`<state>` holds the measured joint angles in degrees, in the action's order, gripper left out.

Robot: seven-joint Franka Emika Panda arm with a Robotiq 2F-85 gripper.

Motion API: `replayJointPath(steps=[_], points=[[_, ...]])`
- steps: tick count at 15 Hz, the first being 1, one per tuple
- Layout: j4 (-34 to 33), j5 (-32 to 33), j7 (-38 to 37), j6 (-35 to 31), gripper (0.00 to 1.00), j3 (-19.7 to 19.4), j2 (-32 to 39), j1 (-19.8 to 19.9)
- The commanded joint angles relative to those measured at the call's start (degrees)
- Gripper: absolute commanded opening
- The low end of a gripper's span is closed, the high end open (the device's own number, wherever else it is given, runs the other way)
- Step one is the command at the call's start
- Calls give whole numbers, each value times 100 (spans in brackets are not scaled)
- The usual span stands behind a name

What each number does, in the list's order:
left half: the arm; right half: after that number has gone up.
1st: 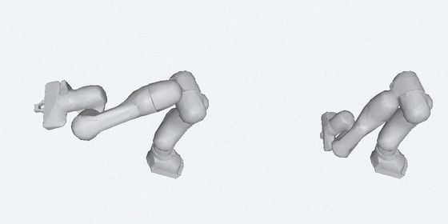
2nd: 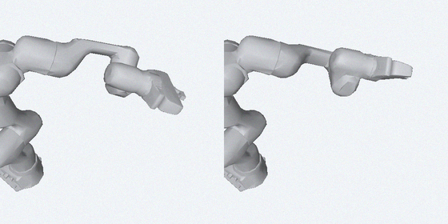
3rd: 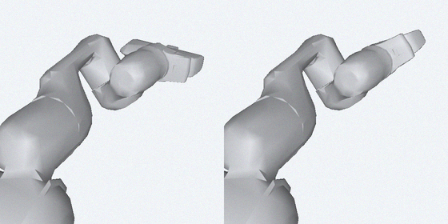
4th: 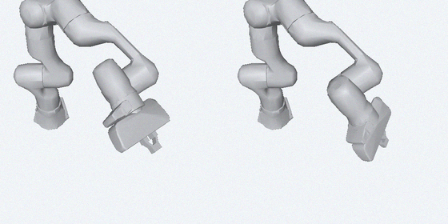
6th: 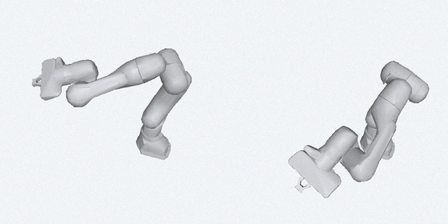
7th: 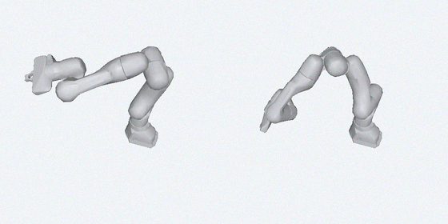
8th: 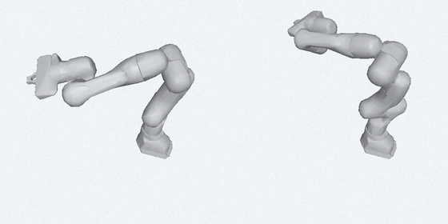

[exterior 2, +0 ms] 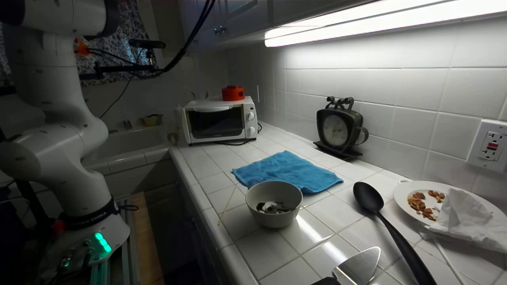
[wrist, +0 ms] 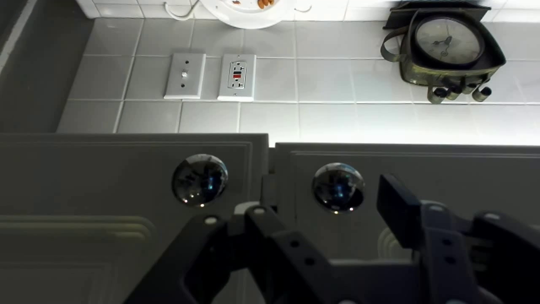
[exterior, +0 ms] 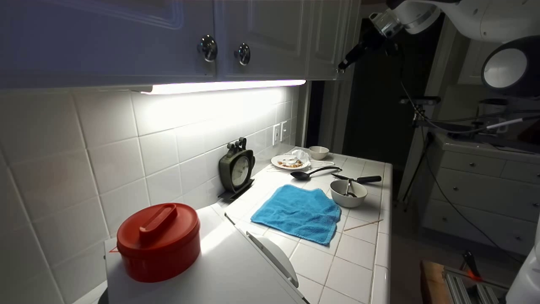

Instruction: Open the left door of the upper cabinet on the right.

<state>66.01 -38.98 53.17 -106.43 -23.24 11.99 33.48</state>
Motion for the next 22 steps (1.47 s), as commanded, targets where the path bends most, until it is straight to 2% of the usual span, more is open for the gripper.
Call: replayJointPath(steps=[1, 7, 8, 11, 12, 17, 22], points=[[-316, -195, 34, 229, 59, 43, 174, 83], [-265, -242, -18, 174, 58, 73, 235, 97], [-257, -269, -21, 166, 52, 77, 246, 100], [-250, -308, -27, 145, 17, 82, 247, 77], [-250, -297, -47, 158, 11, 83, 228, 63], [-31, -13, -288, 94, 10, 42, 1, -62], [703, 125, -477, 127, 10, 25, -640, -179]])
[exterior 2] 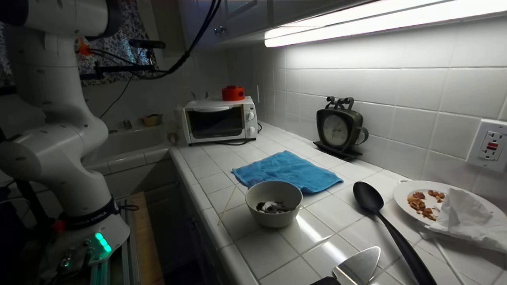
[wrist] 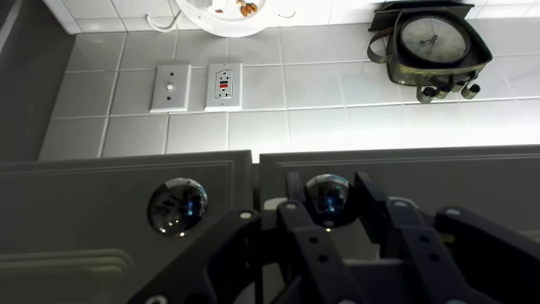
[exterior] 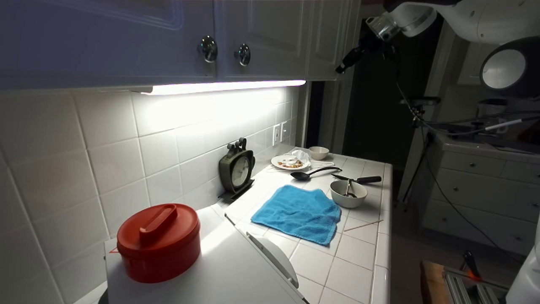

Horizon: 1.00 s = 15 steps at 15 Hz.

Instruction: Open the left door of the upper cabinet on the right.

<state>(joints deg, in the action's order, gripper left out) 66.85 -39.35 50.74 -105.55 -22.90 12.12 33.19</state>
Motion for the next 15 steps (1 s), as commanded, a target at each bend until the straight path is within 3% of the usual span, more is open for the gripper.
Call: replayJointPath(steps=[1, 5, 9, 13, 14, 15], points=[[746, 162, -228, 61, 10, -7, -773, -157], [1411, 696, -671, -197, 10, 18, -1372, -312], [2094, 1795, -1700, -558, 10, 229, -2041, -539], [2803, 2318, -2854, -1036, 10, 518, -2650, -540], [2917, 2388, -3118, -1123, 10, 296, -2760, -826], [3082, 2541, -3481, -1302, 10, 334, -2898, -848]])
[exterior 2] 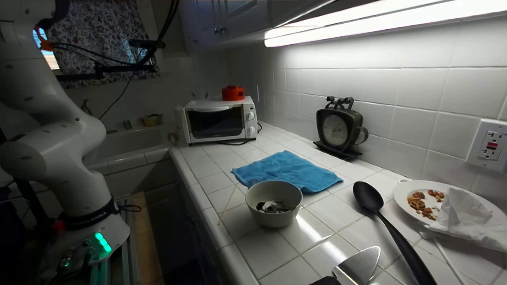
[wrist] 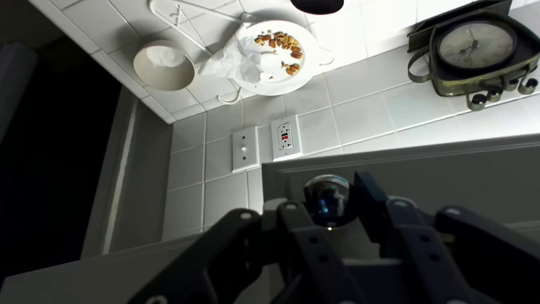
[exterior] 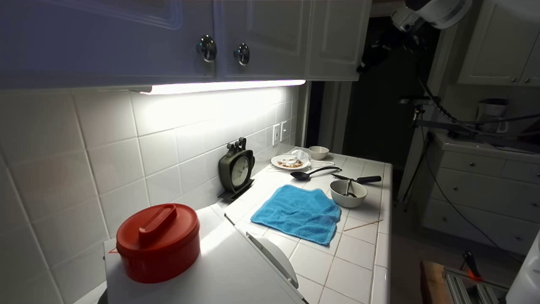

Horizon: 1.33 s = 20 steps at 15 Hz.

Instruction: Open the left door of the upper cabinet on the right.

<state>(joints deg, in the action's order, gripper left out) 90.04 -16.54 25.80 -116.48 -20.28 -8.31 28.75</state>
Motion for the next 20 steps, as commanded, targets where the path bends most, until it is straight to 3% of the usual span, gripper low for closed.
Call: replayJointPath(steps=[1, 4, 7, 11, 17, 20], points=[[901, 331, -1224, -280, 10, 80, -979, -449], [1248, 610, -1842, -344, 10, 153, -1342, -561], [1521, 606, -1931, -249, 10, 149, -1708, -708], [1827, 930, -2549, -364, 10, 321, -2047, -593], [2126, 871, -3469, -247, 10, 398, -2524, -602], [2257, 800, -3530, -10, 10, 371, -2784, -645]])
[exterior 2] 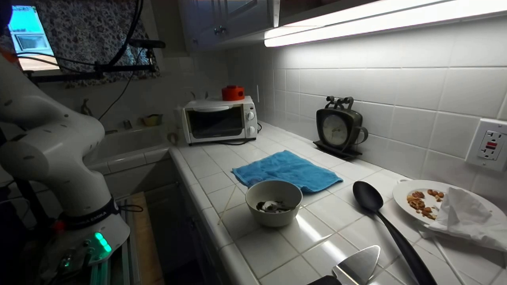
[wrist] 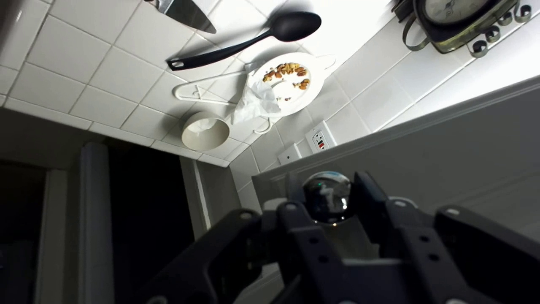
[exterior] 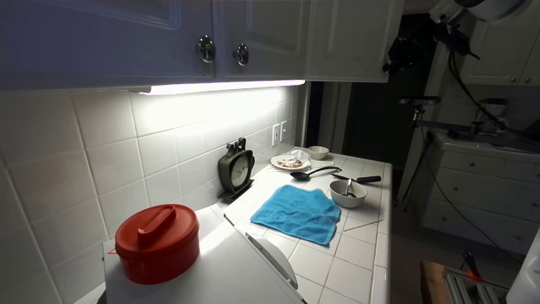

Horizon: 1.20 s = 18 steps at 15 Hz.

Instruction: Open the left door of the upper cabinet on the right.

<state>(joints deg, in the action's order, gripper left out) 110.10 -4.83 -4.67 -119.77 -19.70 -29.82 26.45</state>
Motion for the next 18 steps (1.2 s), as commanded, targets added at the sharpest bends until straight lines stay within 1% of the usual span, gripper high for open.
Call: replayJointPath(steps=[1, 5, 10, 15, 17, 18], points=[[320, -383, -530, 331, 10, 322, -738, -404], [593, -375, -537, 529, 10, 354, -1195, -410], [1032, -424, -694, 500, 10, 495, -1721, -397], [1445, -310, -731, 592, 10, 734, -2314, -310], [1549, -265, -718, 764, 10, 854, -2560, -341], [1607, -247, -614, 881, 60, 902, -2714, -413]])
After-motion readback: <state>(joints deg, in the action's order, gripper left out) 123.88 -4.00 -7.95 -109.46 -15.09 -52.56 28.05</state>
